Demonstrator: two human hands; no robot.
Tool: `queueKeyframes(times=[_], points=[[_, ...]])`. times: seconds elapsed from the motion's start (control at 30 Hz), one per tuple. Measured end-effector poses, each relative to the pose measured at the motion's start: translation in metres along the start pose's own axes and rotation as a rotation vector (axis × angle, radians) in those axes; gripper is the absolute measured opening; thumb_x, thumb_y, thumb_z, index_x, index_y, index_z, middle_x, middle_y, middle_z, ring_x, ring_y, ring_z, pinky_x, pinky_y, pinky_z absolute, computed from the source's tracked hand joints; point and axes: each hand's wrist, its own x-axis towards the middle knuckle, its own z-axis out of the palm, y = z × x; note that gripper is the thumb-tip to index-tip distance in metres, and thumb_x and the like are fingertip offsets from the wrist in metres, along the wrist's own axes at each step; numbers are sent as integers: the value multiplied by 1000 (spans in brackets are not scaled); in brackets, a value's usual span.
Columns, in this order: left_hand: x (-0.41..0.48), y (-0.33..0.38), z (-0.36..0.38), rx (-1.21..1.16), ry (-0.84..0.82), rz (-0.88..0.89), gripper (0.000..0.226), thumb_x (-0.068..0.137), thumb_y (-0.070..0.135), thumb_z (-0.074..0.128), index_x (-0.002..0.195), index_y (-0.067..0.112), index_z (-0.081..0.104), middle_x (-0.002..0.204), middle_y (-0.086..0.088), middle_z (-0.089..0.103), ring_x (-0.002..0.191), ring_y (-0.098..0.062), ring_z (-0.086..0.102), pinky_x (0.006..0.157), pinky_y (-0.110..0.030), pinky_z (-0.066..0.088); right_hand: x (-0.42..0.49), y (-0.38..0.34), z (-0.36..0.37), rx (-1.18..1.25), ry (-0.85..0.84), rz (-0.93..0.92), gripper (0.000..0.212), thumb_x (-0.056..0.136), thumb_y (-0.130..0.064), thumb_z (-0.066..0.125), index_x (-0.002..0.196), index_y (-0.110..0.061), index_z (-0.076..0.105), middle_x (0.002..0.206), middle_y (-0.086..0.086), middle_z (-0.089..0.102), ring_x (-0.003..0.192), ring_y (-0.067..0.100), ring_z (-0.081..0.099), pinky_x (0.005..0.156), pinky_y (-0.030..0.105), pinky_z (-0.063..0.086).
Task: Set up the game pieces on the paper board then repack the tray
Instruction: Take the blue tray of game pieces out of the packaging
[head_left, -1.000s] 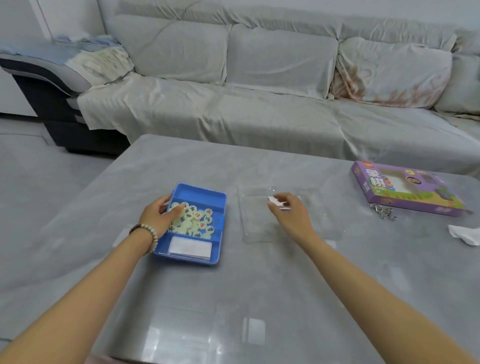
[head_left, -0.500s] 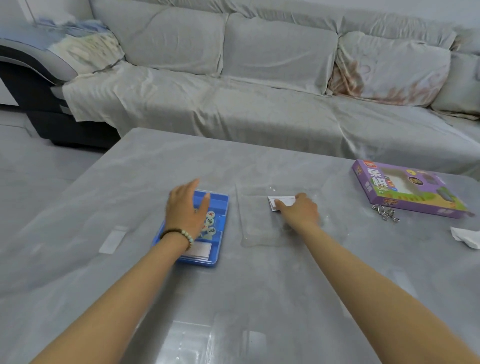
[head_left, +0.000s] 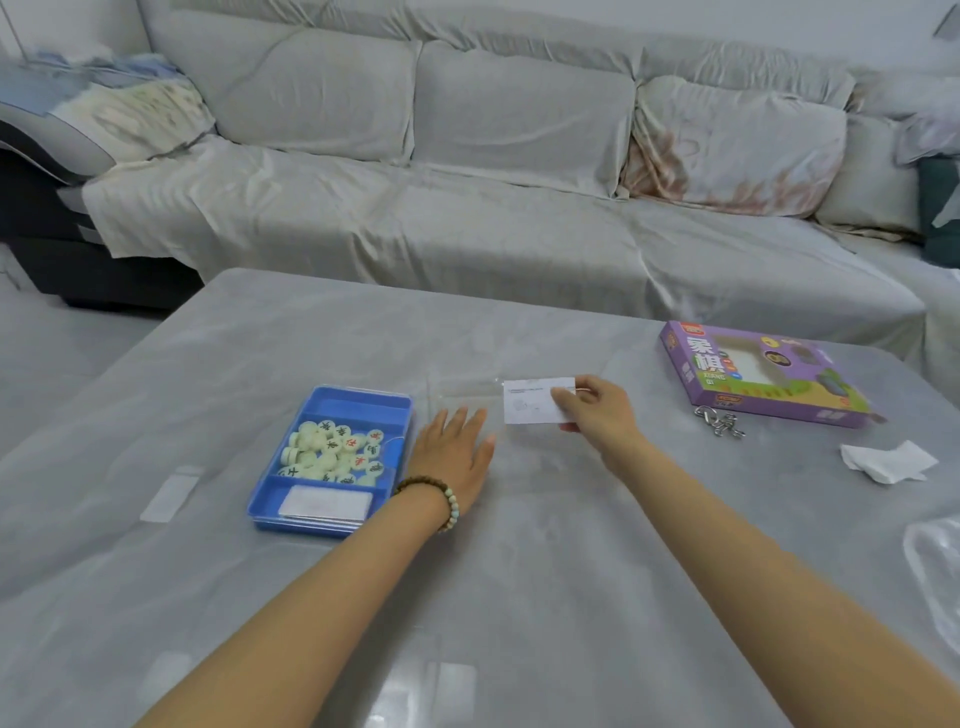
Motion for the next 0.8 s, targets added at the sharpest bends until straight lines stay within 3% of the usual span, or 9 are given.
queueKeyframes(times=[0.1,0.23,0.3,0.4,0.57,0.63,0.7,0.77,0.8], points=[[-1,20,11,178,-89,9,48,100,37,8,146,28,18,156,4,9,144,-22,2,115,-44,4,-14,6,-65,0,62,-33,10,89,-14,60,99,-11,60,81,1,67,63,6,63,47,16,49],[-6,53,20,228,-162,132,47,101,36,8,145,30,22,155,7,13,144,-18,3,115,-44,3,-32,30,-161,22,304,33,19,90,-19,61,105,-10,56,74,3,62,42,4,55,40,14,41],[-10,71,30,225,-185,212,46,101,36,9,145,31,20,155,9,12,144,-17,3,115,-43,3,-37,46,-206,44,435,104,27,90,-19,61,114,-8,54,73,5,58,48,12,54,40,13,42],[-13,96,45,204,-193,269,46,100,38,13,146,31,17,155,9,9,144,-17,2,115,-42,4,-36,70,-260,78,550,173,31,92,-13,56,121,-1,54,91,12,58,54,16,54,39,11,46],[6,129,60,190,-102,290,62,90,57,11,147,33,11,156,9,5,144,-16,-1,116,-40,1,-7,88,-300,113,569,223,32,92,-1,50,124,2,53,99,14,57,57,17,51,40,11,47],[17,137,61,130,-18,285,83,71,67,-2,146,33,12,156,8,8,144,-16,0,117,-38,3,11,94,-302,82,549,239,32,91,0,51,123,3,55,97,15,58,49,13,55,40,11,47],[27,142,62,78,41,263,89,66,68,-4,146,32,14,156,7,10,144,-16,2,117,-38,5,30,102,-299,57,501,261,31,91,1,50,121,4,57,94,14,59,37,4,54,41,12,48],[34,146,61,47,79,244,86,69,69,0,146,32,15,155,7,10,144,-17,2,117,-37,6,44,105,-294,82,476,306,35,90,0,52,126,2,54,97,16,61,40,3,57,50,15,53],[37,146,60,47,98,233,81,74,69,6,146,31,15,156,6,9,144,-17,2,117,-37,6,48,105,-292,87,481,317,40,90,-3,54,130,-1,50,106,17,61,52,9,63,63,20,56]])
